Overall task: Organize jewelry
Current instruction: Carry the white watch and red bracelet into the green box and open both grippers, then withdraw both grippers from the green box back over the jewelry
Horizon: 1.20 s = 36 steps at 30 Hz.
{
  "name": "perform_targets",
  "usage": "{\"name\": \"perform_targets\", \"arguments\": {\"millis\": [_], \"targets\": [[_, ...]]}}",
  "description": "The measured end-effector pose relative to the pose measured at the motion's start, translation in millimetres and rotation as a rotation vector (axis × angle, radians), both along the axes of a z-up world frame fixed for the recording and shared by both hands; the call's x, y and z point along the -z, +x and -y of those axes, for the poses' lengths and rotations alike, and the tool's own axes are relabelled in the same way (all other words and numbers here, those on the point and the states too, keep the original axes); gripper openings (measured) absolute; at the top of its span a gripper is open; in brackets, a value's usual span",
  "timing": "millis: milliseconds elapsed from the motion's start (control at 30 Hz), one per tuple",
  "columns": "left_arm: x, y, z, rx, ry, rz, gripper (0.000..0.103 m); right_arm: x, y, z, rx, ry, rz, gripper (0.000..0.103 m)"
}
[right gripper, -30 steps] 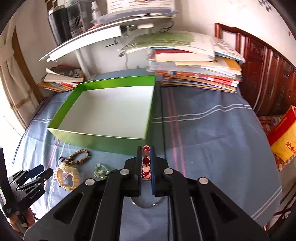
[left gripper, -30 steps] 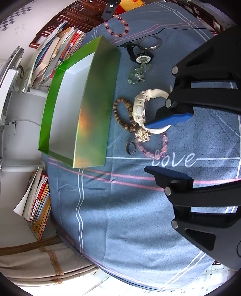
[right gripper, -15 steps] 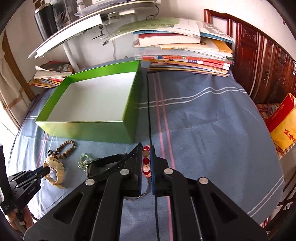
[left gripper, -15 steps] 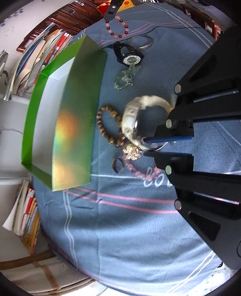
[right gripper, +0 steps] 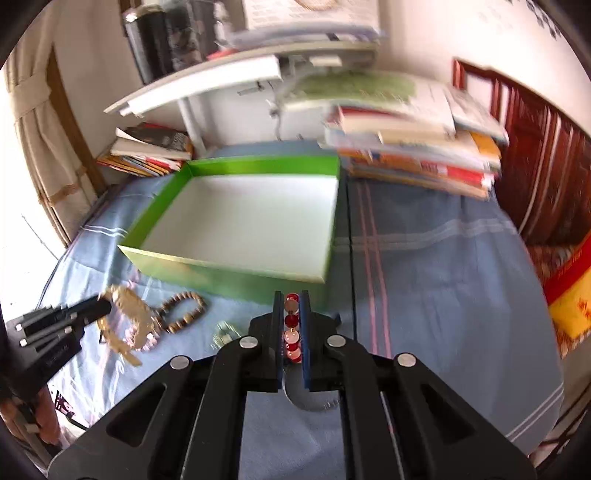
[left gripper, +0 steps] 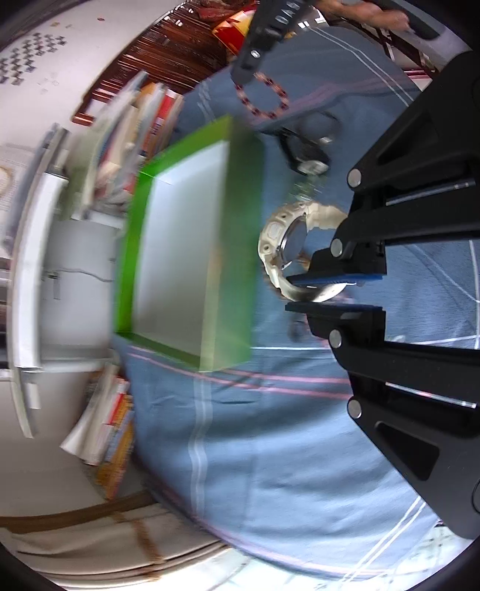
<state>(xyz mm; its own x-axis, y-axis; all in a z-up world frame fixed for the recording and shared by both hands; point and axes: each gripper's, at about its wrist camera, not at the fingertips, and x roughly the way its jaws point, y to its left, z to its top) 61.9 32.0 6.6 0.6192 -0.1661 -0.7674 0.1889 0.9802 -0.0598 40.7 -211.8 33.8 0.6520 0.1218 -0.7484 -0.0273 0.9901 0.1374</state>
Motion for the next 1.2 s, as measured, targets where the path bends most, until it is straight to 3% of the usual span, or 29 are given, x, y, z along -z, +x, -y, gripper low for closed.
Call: {"name": "perform_targets", "arguments": {"millis": [167, 300, 433, 633, 733, 767, 833, 867, 1000, 1100, 1200], "targets": [[-50.7, 19.4, 4.2, -0.01, 0.002, 0.132, 0.009, -38.0, 15.4, -10.0, -0.02, -0.008, 0.099, 0.008], [-69.9, 56.0, 14.6, -0.014, -0.012, 0.156, 0.009, -52.6, 41.5, -16.6, -0.014, 0.01, 0.138, 0.008], [-49.3, 99.3, 24.5, -0.037, 0.003, 0.109, 0.009, -31.6, 78.7, -25.3, -0.002, 0.012, 0.075, 0.008], [8.4, 133.9, 29.5, -0.042, 0.006, -0.044, 0.01, 19.7, 109.0, -34.6, -0.005, 0.011, -0.042, 0.008], [19.1, 136.9, 28.3, -0.043, 0.004, -0.071, 0.018, 30.2, 111.3, -36.6, -0.002, -0.008, -0.062, 0.009], [16.8, 134.4, 26.2, -0.051, -0.002, -0.055, 0.03, 29.9, 109.5, -35.0, 0.006, -0.014, -0.057, 0.014], [6.3, 125.7, 22.1, -0.069, 0.017, 0.003, 0.047, 25.8, 101.1, -29.2, 0.02, -0.022, -0.038, 0.038], [1.4, 123.4, 19.8, -0.076, 0.024, 0.025, 0.053, 23.5, 96.1, -25.8, 0.03, -0.027, -0.024, 0.056], [-8.9, 107.0, -4.7, -0.161, 0.093, 0.088, 0.057, 20.6, 68.7, -4.4, 0.119, -0.138, -0.001, 0.059], [5.4, 104.1, -34.7, -0.233, 0.077, 0.022, 0.057, 32.9, 45.3, 14.3, 0.085, -0.065, -0.066, 0.059], [17.9, 104.0, -50.6, -0.257, 0.054, -0.027, 0.057, 44.8, 30.4, 14.8, 0.036, -0.067, -0.109, 0.059]]}}
